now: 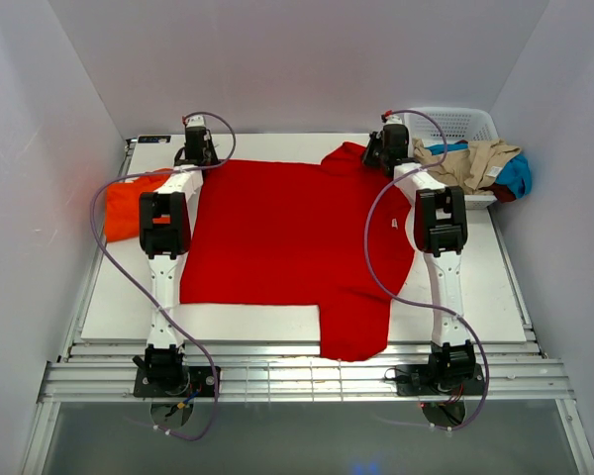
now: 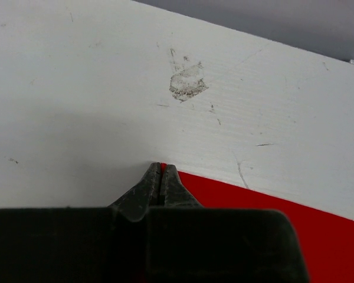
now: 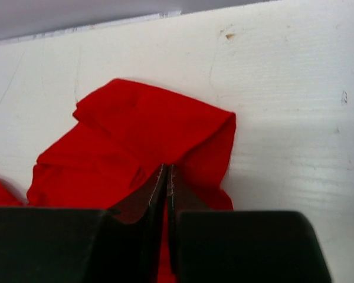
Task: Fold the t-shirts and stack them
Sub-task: Grap the side of the flattened tshirt furthest away from the robot with both arms
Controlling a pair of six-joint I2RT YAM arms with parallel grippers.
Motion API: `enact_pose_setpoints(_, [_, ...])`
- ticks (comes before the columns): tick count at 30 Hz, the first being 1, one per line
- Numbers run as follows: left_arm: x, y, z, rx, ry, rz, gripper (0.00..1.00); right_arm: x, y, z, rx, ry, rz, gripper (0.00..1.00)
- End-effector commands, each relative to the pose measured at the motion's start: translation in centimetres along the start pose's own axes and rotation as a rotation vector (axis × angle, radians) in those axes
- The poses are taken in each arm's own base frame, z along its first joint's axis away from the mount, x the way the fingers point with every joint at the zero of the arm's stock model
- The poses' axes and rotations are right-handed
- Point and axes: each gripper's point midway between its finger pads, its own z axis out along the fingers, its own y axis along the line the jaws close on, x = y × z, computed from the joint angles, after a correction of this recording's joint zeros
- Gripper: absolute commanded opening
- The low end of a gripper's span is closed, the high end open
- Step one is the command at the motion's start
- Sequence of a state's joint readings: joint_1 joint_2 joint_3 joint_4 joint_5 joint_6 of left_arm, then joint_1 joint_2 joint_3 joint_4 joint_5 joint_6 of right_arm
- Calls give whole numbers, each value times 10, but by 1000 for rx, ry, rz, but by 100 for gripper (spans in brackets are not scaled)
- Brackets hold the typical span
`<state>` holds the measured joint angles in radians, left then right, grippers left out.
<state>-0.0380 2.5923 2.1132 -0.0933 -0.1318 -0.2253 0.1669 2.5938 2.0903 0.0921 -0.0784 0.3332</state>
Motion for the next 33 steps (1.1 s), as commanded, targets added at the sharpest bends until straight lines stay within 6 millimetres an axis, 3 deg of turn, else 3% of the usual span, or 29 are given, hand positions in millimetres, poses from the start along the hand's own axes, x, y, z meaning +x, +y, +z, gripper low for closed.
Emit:
enact_pose_setpoints(1, [8, 3, -6, -15, 4, 7, 0, -72, 36, -39, -44, -142, -82, 8])
enact_pose_setpoints(5, [-13, -3, -21, 1, -66, 5, 0, -103, 52, -69, -60, -200, -120, 8])
enact_pose_setpoints(10, [-30, -10, -41, -13, -136, 22, 0, -121, 70, -100, -64, -239, -151, 8])
enact_pose_setpoints(14, [-37, -12, -55, -29, -176, 36, 0, -111, 71, -115, -43, -219, -159, 8])
enact_pose_setpoints(15, [-39, -12, -58, -30, -182, 37, 0, -98, 66, -116, -32, -193, -158, 8])
enact_pose_setpoints(17, [-40, -14, -63, -24, -188, 40, 0, -99, 71, -129, -33, -204, -165, 8])
enact_pose_setpoints(18, [-42, -13, -65, -29, -196, 38, 0, -83, 66, -130, -25, -174, -165, 8])
enact_pose_setpoints(33, [-56, 3, -110, -88, -263, 42, 0, -48, 66, -197, 28, -131, -168, 8])
